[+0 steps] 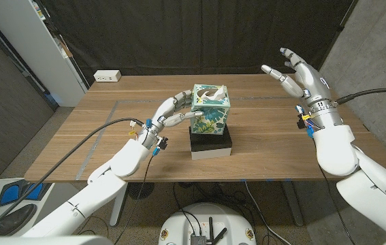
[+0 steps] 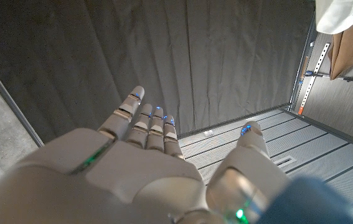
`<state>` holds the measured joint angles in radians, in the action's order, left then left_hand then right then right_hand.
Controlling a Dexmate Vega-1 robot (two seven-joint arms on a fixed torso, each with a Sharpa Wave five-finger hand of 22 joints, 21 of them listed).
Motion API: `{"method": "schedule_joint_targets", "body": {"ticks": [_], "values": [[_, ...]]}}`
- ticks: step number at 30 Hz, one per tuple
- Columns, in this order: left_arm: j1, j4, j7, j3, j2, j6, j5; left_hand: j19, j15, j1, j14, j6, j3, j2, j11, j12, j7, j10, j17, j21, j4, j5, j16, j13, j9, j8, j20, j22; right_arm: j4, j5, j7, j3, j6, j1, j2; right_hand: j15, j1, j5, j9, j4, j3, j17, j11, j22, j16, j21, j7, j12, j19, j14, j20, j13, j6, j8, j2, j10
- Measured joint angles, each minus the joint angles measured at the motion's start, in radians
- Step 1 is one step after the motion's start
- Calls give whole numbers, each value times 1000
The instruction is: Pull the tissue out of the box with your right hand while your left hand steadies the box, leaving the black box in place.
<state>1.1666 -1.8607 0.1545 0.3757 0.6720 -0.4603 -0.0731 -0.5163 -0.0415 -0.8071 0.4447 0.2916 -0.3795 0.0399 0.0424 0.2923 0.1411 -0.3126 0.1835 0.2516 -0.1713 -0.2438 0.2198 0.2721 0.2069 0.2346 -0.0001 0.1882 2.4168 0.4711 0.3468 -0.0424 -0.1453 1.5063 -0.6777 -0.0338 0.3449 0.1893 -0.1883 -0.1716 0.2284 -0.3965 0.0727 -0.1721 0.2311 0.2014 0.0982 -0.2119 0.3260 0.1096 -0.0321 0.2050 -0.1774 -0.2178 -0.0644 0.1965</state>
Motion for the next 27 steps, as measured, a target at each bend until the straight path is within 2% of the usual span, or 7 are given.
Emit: {"method": "schedule_joint_targets", "body": {"ticks": [4,5,7,12,17,19,27], "values": [[-2,6,1,1,-4,-4,0,0,0,0,0,0,0,0,0,0,0,0,0,0,0,-1,0,0,0,-3,0,1,4,6,-14,-2,-9,0,-2,4,28,8,0,-8,19,3,0,0,0,0,-9,0,0,4,0,0,-9,-3,-18,0],[-2,7,1,1,-5,-4,0,0,0,0,0,0,2,0,0,0,0,0,0,0,-1,-4,0,0,0,-3,0,1,9,8,-17,-5,-11,0,-3,4,36,8,0,-8,19,3,0,0,0,0,-11,0,0,4,0,0,-11,-5,-11,0],[-3,9,1,1,-7,-9,0,0,0,0,0,0,2,0,0,0,0,0,0,0,0,-4,0,0,0,-3,0,1,11,10,-23,-5,-14,0,-5,4,45,14,-1,-8,25,3,0,0,0,0,-12,0,0,4,0,0,-12,-5,-20,0],[-5,14,1,3,-9,-13,-2,0,0,-2,0,0,3,2,0,0,0,0,0,0,0,-5,0,0,0,-3,0,1,17,16,-40,-6,-20,-2,-10,4,75,22,-5,-13,41,7,-11,0,0,0,-16,0,-4,4,4,0,-23,-5,-17,0],[-7,16,0,3,-11,-15,-3,0,1,-2,0,0,3,2,0,0,0,0,0,-1,0,-5,0,0,0,-3,0,0,24,18,-53,-10,-22,-3,-18,4,91,26,-5,-14,48,7,-11,0,0,0,-21,0,-4,4,4,2,-28,-8,-21,0],[-7,17,0,3,-12,-15,-3,0,1,-2,0,0,3,2,4,0,0,-4,0,-2,0,-5,0,0,0,-3,0,0,25,18,-61,-11,-22,-5,-21,4,116,26,-5,-12,51,7,-11,0,0,0,-21,0,-4,4,4,2,-28,-8,-12,0],[-12,18,-3,4,-12,-15,-3,0,2,-17,2,2,7,-1,6,-4,2,-5,0,-3,-1,-4,0,5,0,-3,0,0,24,4,-83,-12,12,-14,-29,4,122,33,-5,-8,55,12,-18,0,0,0,-19,0,-4,4,4,2,-15,-4,-17,7]]}}
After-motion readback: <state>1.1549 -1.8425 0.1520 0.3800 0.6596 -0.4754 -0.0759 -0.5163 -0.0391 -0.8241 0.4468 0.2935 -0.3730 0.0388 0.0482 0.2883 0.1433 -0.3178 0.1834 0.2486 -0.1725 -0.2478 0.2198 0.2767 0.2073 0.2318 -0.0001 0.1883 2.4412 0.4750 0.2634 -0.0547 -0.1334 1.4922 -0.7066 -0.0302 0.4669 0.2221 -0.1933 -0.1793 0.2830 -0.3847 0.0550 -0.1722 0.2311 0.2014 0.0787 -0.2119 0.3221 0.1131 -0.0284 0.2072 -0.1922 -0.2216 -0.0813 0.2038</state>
